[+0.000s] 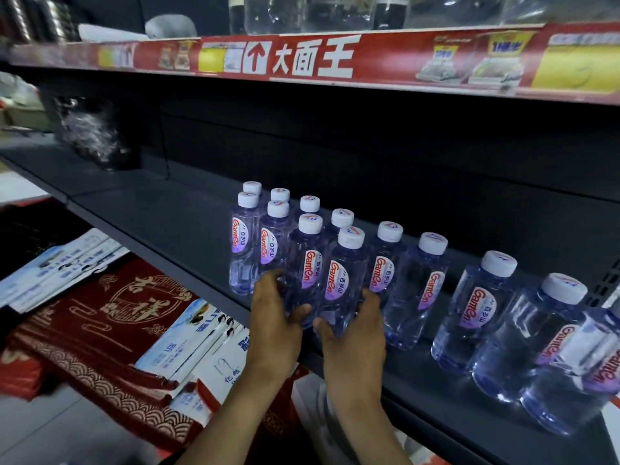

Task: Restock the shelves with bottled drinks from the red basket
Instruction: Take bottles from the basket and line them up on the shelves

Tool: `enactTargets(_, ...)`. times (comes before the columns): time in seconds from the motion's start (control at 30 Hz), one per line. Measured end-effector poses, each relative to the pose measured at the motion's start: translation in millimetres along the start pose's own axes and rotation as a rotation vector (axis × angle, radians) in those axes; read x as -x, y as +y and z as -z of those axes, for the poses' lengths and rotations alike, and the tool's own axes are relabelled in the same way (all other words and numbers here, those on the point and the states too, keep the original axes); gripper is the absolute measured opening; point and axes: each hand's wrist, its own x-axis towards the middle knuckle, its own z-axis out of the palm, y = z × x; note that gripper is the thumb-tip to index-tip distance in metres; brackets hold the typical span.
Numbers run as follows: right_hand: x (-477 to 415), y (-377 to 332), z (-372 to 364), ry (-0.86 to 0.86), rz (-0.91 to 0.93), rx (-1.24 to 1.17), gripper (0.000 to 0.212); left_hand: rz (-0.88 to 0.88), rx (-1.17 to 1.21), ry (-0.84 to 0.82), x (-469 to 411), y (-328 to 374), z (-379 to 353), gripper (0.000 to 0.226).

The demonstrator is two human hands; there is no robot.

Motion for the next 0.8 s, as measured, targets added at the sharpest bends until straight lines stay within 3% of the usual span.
enactTargets(0.23, 13.2, -6.1, 9.0, 0.042, -0.032, 0.043, 0.068, -0.017, -0.117, 0.000, 3.2, 1.9, 4.1, 0.061)
enactTargets(0.4, 26.5, -23.9, 13.2, 0.103, 0.045, 0.067, 0.051, -0.047, -0.190, 0.018, 15.5, 10.8, 15.5, 0.058)
enactTargets(0.57, 38.2, -64.4, 3.6, 0.098, 0.188, -0.032, 0.032, -0.090, -0.408, 0.094, 17.0, 14.0, 34.5, 0.055)
enactTargets(0.7, 48.8, -102.9, -24.2, 0.081, 0.306, -0.165, 0.026, -0.098, -0.858, 0.110, 5.4, -6.6, 63.9, 0.044)
enactTargets(0.8, 61.1, -123.5, -55.1, -0.006, 0.331, -0.223, 0.026, -0.050, -1.028, 0.126, 5.6, -20.4, 108.0, 0.042)
